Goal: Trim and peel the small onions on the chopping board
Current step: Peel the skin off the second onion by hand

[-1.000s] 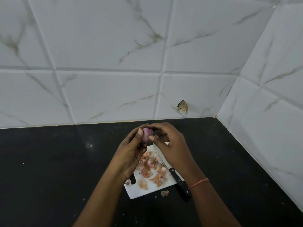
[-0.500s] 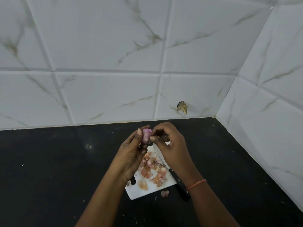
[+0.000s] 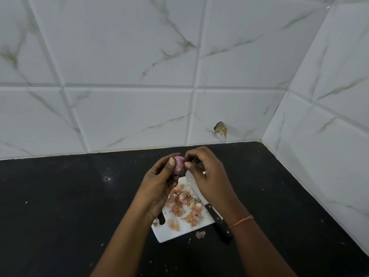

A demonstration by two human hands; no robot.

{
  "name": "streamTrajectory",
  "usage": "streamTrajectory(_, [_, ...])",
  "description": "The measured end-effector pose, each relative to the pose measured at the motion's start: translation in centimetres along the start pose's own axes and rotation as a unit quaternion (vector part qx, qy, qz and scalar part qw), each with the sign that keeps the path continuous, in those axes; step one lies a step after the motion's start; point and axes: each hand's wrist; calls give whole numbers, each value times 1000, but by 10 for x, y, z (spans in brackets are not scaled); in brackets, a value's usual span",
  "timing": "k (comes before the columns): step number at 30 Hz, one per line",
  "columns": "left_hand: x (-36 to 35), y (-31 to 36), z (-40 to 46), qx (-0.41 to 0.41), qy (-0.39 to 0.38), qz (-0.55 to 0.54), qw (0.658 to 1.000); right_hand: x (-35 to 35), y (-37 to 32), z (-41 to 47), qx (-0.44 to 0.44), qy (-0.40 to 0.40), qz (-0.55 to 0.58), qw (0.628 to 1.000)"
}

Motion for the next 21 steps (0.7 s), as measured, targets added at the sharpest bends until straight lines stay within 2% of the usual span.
streamTrajectory(4, [1,-1,-1,5,2,-13,1000,-2,-1,-3,-35,-44,-46,997])
streamTrajectory(7, [8,-1,1,-21,9,16,1000,0,-3,-6,-62,-69,-34,995])
streamTrajectory(11, [11,1,0,-109,-9,150,983,3,-6,-6,-100,-18,75,992])
streamTrajectory(15, [8,4,-2,-153,-16,167,974,3,-5,-6,-97,14,88,991])
streamTrajectory(21, [5,4,-3,-171,-14,181,968,2,-5,-5,-97,48,86,990])
Point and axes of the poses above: each hand's wrist, its own z-axis towards the middle knuckle, its own x-axis out of the back of the hand, y = z × x, and after that the axes turned 7 degrees about -z, right-handed
